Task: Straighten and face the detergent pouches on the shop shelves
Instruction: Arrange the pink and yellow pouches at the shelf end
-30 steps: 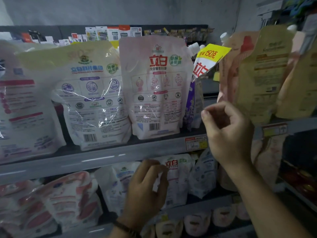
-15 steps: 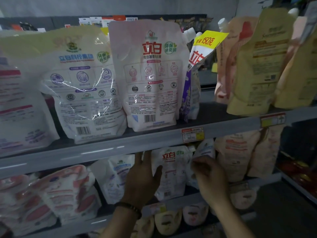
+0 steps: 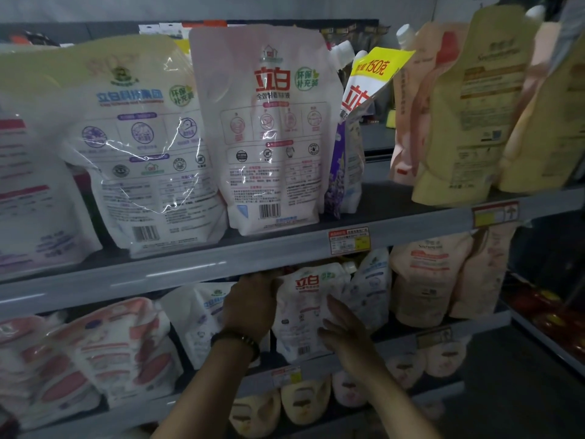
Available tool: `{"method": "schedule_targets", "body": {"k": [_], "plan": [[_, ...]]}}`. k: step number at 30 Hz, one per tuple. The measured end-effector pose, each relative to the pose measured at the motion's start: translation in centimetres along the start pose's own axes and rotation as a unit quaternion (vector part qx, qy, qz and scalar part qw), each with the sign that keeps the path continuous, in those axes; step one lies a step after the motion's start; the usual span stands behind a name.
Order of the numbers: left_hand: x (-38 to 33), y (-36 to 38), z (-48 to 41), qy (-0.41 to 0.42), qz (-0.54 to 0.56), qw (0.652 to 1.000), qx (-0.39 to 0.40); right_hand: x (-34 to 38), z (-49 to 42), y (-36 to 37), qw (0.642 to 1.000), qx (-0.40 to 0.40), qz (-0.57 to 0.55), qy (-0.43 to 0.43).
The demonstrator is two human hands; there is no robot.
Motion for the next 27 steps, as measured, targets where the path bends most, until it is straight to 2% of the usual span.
{"method": "schedule_targets", "body": {"k": [3,9,11,13,20,23,27], "plan": [[-0.4,0.0,-0.4,0.017,-0.018,1.000,-0.002,0.0,-0.5,0.8,0.999,0.033,0.022,-0.004],[-4.0,-0.9,0.0,0.057,-0.057,0.996,-0.046,0.0,-2.3,1.0,0.997,0.024,0.069,-0.027],[-4.5,-1.0,0.4,0.051,-0.057,0.997,-0.032,-0.2,-2.2,1.1,0.997,0.031,0.060,-0.032],[-4.5,-1.2,0.8,0.045,-0.014,0.998,-0.030,-0.2,-2.1,1.0,0.997,0.039,0.062,-0.040],[-5.5,-2.3,3.6,0.067,0.174,0.975,-0.118,0.4,-0.5,2.2,0.991,0.077,0.075,-0.082],[-6.2,-3.2,4.7,0.072,0.202,0.967,-0.134,-0.2,0.6,2.7,0.990,0.084,0.084,-0.081],[-7.0,-4.7,5.8,0.069,0.189,0.969,-0.144,-0.3,2.3,3.0,0.974,0.089,0.150,-0.147]]}}
Point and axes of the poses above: each hand's wrist, its own z-axis away from the middle knuckle, its own y-axis out of the palm, x = y × z, the point moved 10 cm from there along -z, towards the middle knuckle, and after that the axes turned 3 degrees about -x, right-handed, at the moved point
